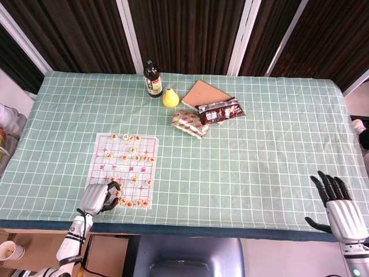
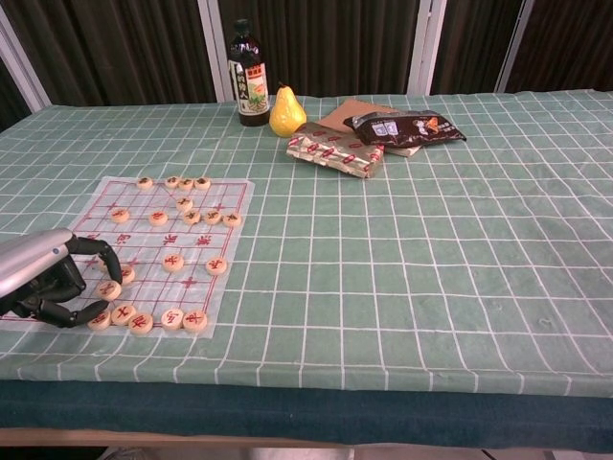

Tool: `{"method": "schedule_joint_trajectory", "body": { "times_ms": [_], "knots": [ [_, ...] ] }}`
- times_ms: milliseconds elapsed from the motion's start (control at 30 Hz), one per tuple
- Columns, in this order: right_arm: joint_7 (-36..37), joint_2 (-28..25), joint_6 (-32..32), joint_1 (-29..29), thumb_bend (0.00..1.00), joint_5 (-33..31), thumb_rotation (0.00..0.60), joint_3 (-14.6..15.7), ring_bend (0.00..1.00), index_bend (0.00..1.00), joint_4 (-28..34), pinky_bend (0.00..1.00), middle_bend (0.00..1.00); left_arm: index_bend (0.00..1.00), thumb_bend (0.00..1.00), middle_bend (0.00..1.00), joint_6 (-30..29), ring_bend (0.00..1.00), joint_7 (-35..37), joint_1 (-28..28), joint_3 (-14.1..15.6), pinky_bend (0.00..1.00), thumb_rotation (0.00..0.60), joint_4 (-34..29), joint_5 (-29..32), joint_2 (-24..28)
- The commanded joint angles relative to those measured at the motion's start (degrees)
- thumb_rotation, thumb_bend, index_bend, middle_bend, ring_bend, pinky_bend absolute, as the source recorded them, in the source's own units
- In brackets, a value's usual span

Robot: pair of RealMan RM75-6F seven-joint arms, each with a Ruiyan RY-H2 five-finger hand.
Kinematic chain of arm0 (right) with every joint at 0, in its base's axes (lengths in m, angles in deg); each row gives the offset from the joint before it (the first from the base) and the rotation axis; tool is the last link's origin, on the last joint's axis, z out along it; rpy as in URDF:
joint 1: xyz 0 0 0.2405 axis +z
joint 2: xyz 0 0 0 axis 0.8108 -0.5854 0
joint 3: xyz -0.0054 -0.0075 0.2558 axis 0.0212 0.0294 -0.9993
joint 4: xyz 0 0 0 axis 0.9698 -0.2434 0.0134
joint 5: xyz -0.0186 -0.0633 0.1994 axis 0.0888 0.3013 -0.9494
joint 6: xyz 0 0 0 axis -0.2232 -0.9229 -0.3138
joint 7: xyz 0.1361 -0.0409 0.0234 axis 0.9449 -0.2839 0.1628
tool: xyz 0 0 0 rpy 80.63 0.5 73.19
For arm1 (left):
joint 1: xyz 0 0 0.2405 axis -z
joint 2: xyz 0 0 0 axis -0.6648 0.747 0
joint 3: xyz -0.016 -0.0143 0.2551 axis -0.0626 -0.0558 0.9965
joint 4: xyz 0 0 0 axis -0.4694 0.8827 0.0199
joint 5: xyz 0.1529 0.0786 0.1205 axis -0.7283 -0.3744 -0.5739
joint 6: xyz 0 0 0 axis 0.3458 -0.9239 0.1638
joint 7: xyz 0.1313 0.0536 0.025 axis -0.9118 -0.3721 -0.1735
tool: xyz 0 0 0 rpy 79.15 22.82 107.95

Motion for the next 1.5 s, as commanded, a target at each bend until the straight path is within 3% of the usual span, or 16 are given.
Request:
{"method": "schedule_joint_trajectory", "body": {
  "times_ms": [33,167,467,633,733,800,833,867,900,967,1000,1100,1233,1500],
  "knots": [
    [-0.1,0.0,0.0,0.0,0.09,-0.1,0.600,-0.1,0.00,0.00,0.0,0.00,0.00,0.42,0.37,1.00,-0.1,1.00,-0.1,0.0,0.3,1.00,0.600,-0.4,-0.2,0.1],
    [0.0,-0.1,0.1,0.0,0.09,-0.2,0.600,0.0,0.00,0.00,0.1,0.00,0.00,0.35,0.38,1.00,-0.4,1.00,-0.5,0.0,0.5,1.00,0.600,-0.9,-0.4,0.2],
    [0.1,-0.1,0.2,0.0,0.09,0.0,0.600,0.1,0.00,0.00,0.1,0.00,0.00,0.33,0.38,1.00,-2.3,1.00,0.0,-0.4,0.6,1.00,0.600,-2.4,-1.8,1.1],
    [0.0,-0.1,0.2,0.0,0.09,0.2,0.600,0.2,0.00,0.00,0.1,0.00,0.00,0.32,0.37,1.00,-7.6,1.00,2.7,-2.0,1.6,1.00,0.600,-6.8,-6.8,4.3],
    [0.3,-0.3,-0.2,-0.2,0.09,0.4,0.600,0.3,0.00,0.00,0.2,0.00,0.00,0.26,0.36,0.99,-13.0,1.00,4.9,-4.4,3.7,1.00,0.600,-11.2,-11.8,9.6],
    [0.4,-0.4,-0.6,-0.4,0.09,0.5,0.600,0.3,0.00,0.00,0.2,0.00,0.00,0.15,0.36,0.83,-16.4,0.89,4.7,-6.8,6.2,0.96,0.600,-13.1,-14.8,13.4],
    [0.4,-0.6,-0.8,-0.5,0.09,0.6,0.600,0.4,0.00,0.00,0.3,0.00,0.00,0.10,0.35,0.70,-18.5,0.78,3.8,-8.0,7.1,0.90,0.600,-13.7,-16.0,15.0],
    [0.4,-0.7,-1.1,-0.7,0.09,0.6,0.600,0.4,0.00,0.00,0.4,0.00,0.00,0.05,0.35,0.52,-21.8,0.58,2.1,-10.0,7.9,0.76,0.600,-14.1,-17.2,16.6],
    [0.3,-0.8,-1.4,-0.8,0.09,0.7,0.600,0.4,0.00,0.00,0.4,0.00,0.00,0.03,0.35,0.43,-24.8,0.46,0.5,-11.8,8.2,0.65,0.600,-13.9,-17.9,17.1],
    [0.4,-0.9,-2.3,-1.1,0.09,1.2,0.600,0.4,0.00,0.00,0.2,0.00,0.00,0.00,0.36,0.22,-32.5,0.16,-2.8,-15.9,8.4,0.35,0.600,-11.1,-20.1,16.5],
    [0.7,-0.9,-2.8,-1.3,0.09,1.4,0.600,0.4,0.00,0.00,0.1,0.00,0.00,0.00,0.37,0.14,-35.1,0.07,-3.0,-17.5,8.5,0.25,0.600,-9.5,-20.5,15.9],
    [1.4,-1.1,-3.7,-1.8,0.09,1.4,0.600,0.3,0.00,0.00,0.1,0.00,0.00,0.00,0.38,0.01,-39.4,0.00,1.4,-20.6,8.6,0.13,0.600,-4.5,-20.5,14.7],
    [1.1,-1.5,-3.7,-2.0,0.09,1.0,0.600,0.2,0.00,0.00,0.3,0.00,0.00,0.00,0.38,0.00,-36.8,0.00,6.7,-20.3,9.7,0.12,0.600,-4.5,-20.8,18.0],
    [1.0,-1.7,-3.8,-2.3,0.09,1.3,0.600,0.6,0.00,0.00,0.3,0.00,0.00,0.00,0.38,0.00,-34.2,0.00,6.0,-20.0,8.6,0.12,0.600,-5.4,-20.0,19.1]
  ]
}}
